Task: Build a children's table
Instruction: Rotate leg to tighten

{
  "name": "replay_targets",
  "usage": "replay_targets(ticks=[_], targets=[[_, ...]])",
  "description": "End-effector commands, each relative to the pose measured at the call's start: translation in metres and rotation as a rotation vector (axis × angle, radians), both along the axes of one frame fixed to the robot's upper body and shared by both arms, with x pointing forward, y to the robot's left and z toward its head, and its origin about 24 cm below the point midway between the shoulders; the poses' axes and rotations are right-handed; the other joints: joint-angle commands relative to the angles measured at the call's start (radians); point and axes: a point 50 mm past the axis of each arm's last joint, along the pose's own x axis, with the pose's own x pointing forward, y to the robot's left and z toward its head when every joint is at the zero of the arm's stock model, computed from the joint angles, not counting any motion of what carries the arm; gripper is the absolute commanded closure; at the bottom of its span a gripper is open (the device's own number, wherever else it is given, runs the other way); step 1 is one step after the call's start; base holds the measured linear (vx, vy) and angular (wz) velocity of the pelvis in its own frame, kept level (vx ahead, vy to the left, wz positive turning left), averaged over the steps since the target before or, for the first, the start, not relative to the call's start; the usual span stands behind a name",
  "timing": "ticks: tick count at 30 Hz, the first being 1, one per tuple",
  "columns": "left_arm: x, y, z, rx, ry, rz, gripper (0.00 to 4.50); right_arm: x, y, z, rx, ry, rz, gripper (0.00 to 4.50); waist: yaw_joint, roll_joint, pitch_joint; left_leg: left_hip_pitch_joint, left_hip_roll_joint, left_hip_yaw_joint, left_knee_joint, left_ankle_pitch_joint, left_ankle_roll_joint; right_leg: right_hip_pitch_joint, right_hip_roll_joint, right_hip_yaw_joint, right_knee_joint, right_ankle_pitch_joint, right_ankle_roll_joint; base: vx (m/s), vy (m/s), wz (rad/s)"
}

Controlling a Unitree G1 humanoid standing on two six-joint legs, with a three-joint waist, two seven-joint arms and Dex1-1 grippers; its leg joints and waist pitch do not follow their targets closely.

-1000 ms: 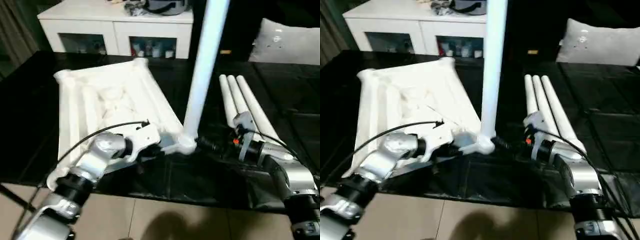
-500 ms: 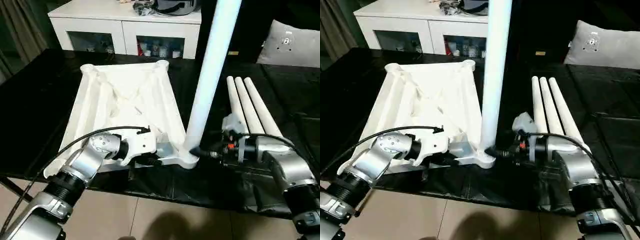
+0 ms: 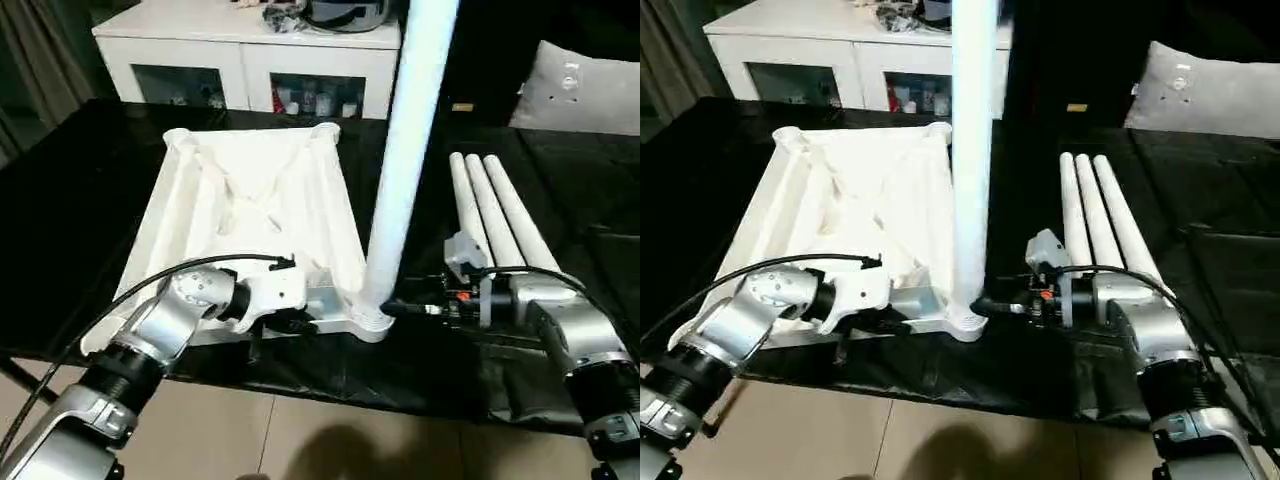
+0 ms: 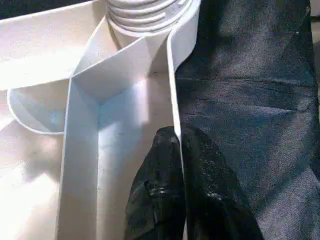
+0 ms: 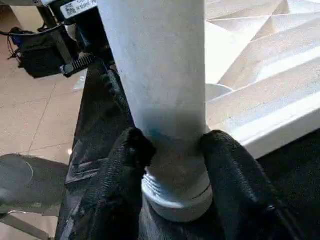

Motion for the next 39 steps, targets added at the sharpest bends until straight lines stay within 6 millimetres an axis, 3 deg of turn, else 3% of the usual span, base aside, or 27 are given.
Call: replay_targets(ticks=[1,7,9,12,13,21,24,26,29,32,35,36,39], targets=[[-0.016,0.002,-0.027,0.11,0.105,-0.054,4.5,-0.001,0.007,0.002,-0.001,0.004,0.06,2.9,0.003,-0.007,-0.053,0.0,0.063,-0.018,-0.061,-0.198,0.059,0.044,-0.079,0.055,-0.066,-0.257,-0.2,0.0,0.0,0.0],[-0.017,0.003,-0.029,0.114,0.107,-0.051,4.5,-0.004,0.006,-0.003,-0.021,0.005,0.032,3.22,0.003,-0.004,-0.054,-0.001,0.063,-0.018,-0.059,-0.19,0.064,0.045,-0.078,0.054,-0.064,-0.224,-0.211,0.0,0.0,0.0],[-0.017,0.003,-0.029,0.113,0.108,-0.05,4.5,-0.003,0.006,-0.002,0.003,0.032,0.01,2.85,0.001,-0.004,-0.053,-0.002,0.061,-0.018,-0.06,-0.195,0.063,0.047,-0.078,0.053,-0.065,-0.236,-0.208,0.0,0.0,0.0],[-0.018,0.003,-0.03,0.112,0.108,-0.049,4.5,-0.003,0.007,0.002,0.05,0.058,0.011,2.84,0.0,-0.003,-0.053,-0.001,0.062,-0.018,-0.06,-0.202,0.065,0.046,-0.078,0.053,-0.068,-0.264,-0.2,0.0,0.0,0.0],[-0.018,0.003,-0.03,0.112,0.108,-0.049,4.5,-0.004,0.008,0.003,0.06,0.065,0.019,2.45,0.001,-0.001,-0.055,0.0,0.063,-0.019,-0.06,-0.195,0.064,0.045,-0.078,0.054,-0.066,-0.256,-0.198,0.0,0.0,0.0],[-0.019,0.002,-0.031,0.115,0.106,-0.053,4.5,-0.002,0.011,0.004,0.05,0.029,0.021,1.94,0.002,-0.001,-0.057,-0.002,0.062,-0.018,-0.058,-0.183,0.065,0.044,-0.079,0.054,-0.064,-0.232,-0.204,0.0,0.0,0.0],[-0.019,0.003,-0.031,0.116,0.105,-0.05,4.5,0.0,0.013,0.004,0.046,0.022,0.012,1.53,0.002,-0.002,-0.057,-0.001,0.062,-0.018,-0.059,-0.183,0.063,0.044,-0.079,0.054,-0.064,-0.238,-0.201,0.0,0.0,0.0],[-0.019,0.003,-0.031,0.116,0.105,-0.049,4.5,0.001,0.013,0.004,0.044,0.021,0.008,1.53,0.002,-0.001,-0.057,-0.003,0.062,-0.018,-0.058,-0.179,0.064,0.044,-0.079,0.054,-0.063,-0.229,-0.202,0.0,0.0,0.0],[-0.018,0.003,-0.031,0.116,0.104,-0.047,4.5,0.001,0.015,0.0,-0.003,0.011,0.012,1.14,0.001,-0.003,-0.056,-0.002,0.062,-0.018,-0.06,-0.183,0.058,0.044,-0.078,0.054,-0.063,-0.236,-0.199,0.0,0.0,0.0],[-0.018,0.003,-0.031,0.116,0.103,-0.045,4.5,0.0,0.018,-0.001,0.012,0.038,0.034,1.47,0.001,-0.001,-0.056,-0.001,0.063,-0.018,-0.06,-0.19,0.06,0.043,-0.079,0.054,-0.064,-0.244,-0.197,0.0,0.0,0.0],[-0.018,0.003,-0.031,0.116,0.103,-0.043,4.5,0.0,0.017,-0.001,0.03,0.057,0.036,1.52,0.001,-0.003,-0.056,-0.002,0.062,-0.018,-0.06,-0.185,0.062,0.043,-0.078,0.054,-0.063,-0.238,-0.199,0.0,0.0,0.0],[-0.018,0.003,-0.03,0.116,0.103,-0.043,4.5,0.001,0.017,-0.001,0.036,0.061,0.037,1.87,0.002,-0.003,-0.056,-0.002,0.062,-0.018,-0.059,-0.184,0.064,0.044,-0.079,0.055,-0.063,-0.239,-0.198,0.0,0.0,0.0],[-0.017,0.003,-0.03,0.117,0.102,-0.041,4.5,0.0,0.018,-0.001,0.045,0.073,0.046,1.94,0.003,-0.003,-0.057,-0.001,0.062,-0.017,-0.059,-0.178,0.064,0.043,-0.079,0.054,-0.063,-0.235,-0.201,0.0,0.0,0.0]])
